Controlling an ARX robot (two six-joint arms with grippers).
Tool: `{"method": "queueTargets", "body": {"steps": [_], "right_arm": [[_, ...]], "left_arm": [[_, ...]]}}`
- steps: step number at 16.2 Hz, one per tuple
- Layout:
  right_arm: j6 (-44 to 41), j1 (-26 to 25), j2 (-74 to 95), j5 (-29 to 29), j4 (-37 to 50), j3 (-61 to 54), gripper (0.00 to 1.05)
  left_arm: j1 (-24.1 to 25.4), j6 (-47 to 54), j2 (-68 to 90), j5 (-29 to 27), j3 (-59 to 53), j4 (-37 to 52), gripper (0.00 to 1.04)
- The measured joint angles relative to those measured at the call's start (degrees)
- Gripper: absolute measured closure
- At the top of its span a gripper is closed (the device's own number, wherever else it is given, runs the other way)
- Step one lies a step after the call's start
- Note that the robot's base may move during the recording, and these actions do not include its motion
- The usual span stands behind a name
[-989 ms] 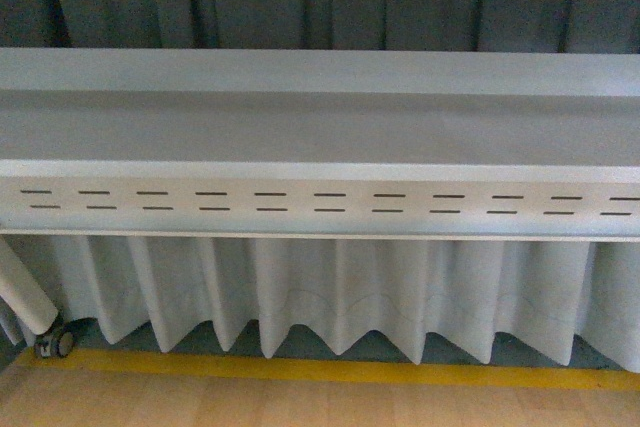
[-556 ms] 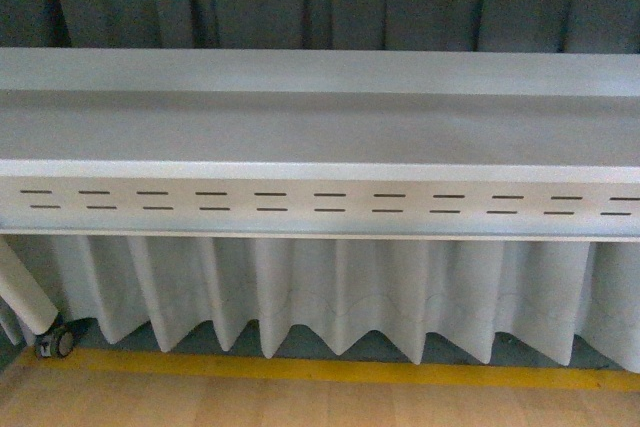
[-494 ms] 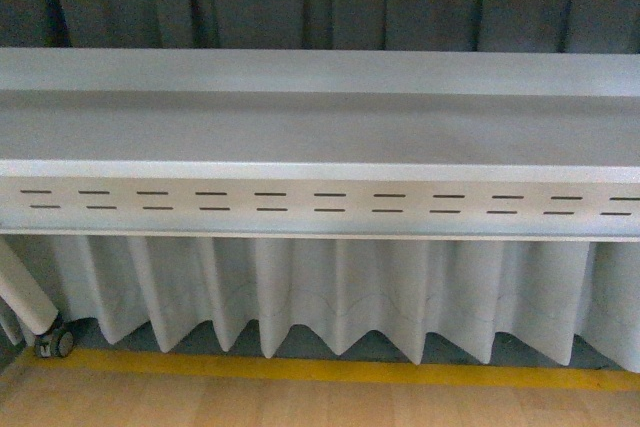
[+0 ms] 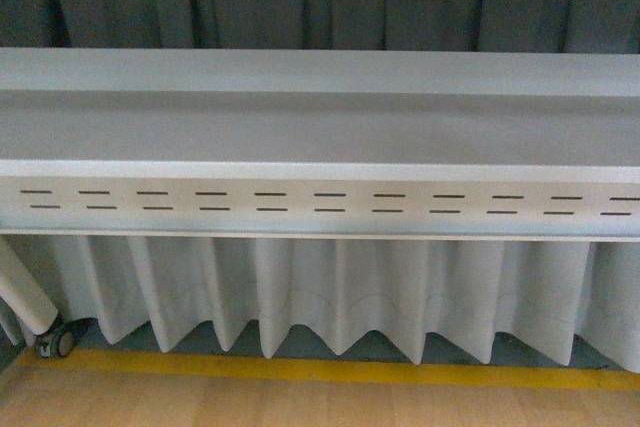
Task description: Wind up and store yellow beetle toy
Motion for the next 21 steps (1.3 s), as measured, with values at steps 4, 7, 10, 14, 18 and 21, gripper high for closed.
{"method": "queueTargets", "body": {"steps": [4, 7, 10, 14, 18, 21], "right_arm": [[0.00, 0.00, 0.00, 0.00, 0.00, 0.00, 0.07], [0.00, 0.00, 0.00, 0.00, 0.00, 0.00, 0.07], [0.00, 0.00, 0.00, 0.00, -0.07, 0.00, 0.07], [0.02, 0.00, -0.02, 0.00, -0.09, 0.00, 0.07], [0.02, 0.00, 0.02, -0.02, 0.00, 0.00, 0.07], [0.13, 0.00, 0.00, 0.00, 0.02, 0.00, 0.07]], "left_arm": [[0.00, 0.00, 0.00, 0.00, 0.00, 0.00, 0.07], [0.00, 0.00, 0.00, 0.00, 0.00, -0.02, 0.07], [0.00, 0.00, 0.00, 0.00, 0.00, -0.04, 0.07], [0.00, 0.02, 0.00, -0.04, 0.00, -0.09, 0.07], [0.00, -0.02, 0.00, -0.02, 0.00, 0.00, 0.07], [0.00, 0.00, 0.00, 0.00, 0.00, 0.00, 0.07]]}}
